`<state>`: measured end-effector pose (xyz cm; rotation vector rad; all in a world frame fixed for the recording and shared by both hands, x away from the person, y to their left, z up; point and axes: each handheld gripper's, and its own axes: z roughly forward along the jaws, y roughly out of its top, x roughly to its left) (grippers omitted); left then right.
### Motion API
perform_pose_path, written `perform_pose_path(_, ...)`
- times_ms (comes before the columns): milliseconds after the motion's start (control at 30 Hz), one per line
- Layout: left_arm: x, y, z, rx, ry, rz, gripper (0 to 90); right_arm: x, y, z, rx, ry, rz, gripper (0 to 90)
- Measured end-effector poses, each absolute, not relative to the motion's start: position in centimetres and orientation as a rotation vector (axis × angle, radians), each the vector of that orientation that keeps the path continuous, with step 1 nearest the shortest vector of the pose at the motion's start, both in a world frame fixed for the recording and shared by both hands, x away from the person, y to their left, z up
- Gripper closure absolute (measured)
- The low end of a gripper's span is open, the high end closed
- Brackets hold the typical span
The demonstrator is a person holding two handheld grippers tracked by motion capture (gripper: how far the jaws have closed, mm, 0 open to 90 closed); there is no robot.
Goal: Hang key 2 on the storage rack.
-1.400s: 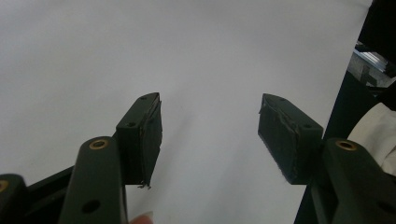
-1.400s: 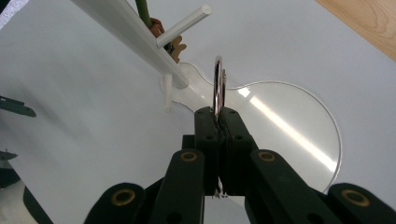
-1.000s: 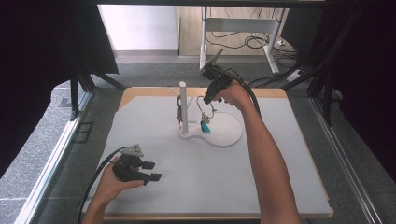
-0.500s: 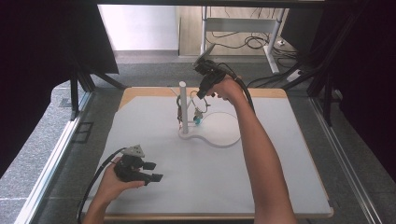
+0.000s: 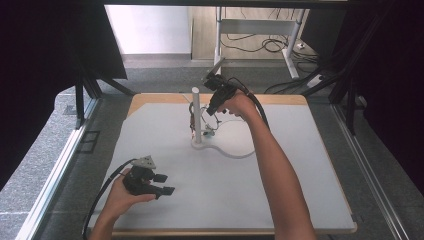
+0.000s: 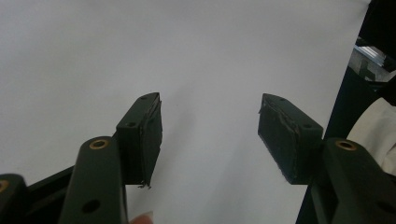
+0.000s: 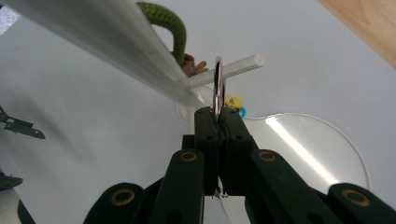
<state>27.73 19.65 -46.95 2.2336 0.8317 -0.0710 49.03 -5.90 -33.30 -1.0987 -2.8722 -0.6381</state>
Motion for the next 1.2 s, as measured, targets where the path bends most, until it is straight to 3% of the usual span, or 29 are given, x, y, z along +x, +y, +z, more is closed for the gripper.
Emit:
perform_pose_path(367, 27.7, 19.6, -47.0, 2.246, 0.833, -0.066, 40.4, 48.1, -6.6, -33.8, -1.082, -2.846, -0.668, 80.6)
perform_pose_path(900, 27.7, 19.3, -47.2, 2.257, 0.843, -0.06, 40.3, 45.0, -10.6, -33.7, -1.098, -2.877, -0.817, 56.4)
perform_pose_path(1200, 27.6, 19.1, -47.4, 2.248, 0.861, -0.063, 40.1, 42.6, -12.6, -34.8, -1.077, -2.885, -0.901, 53.9)
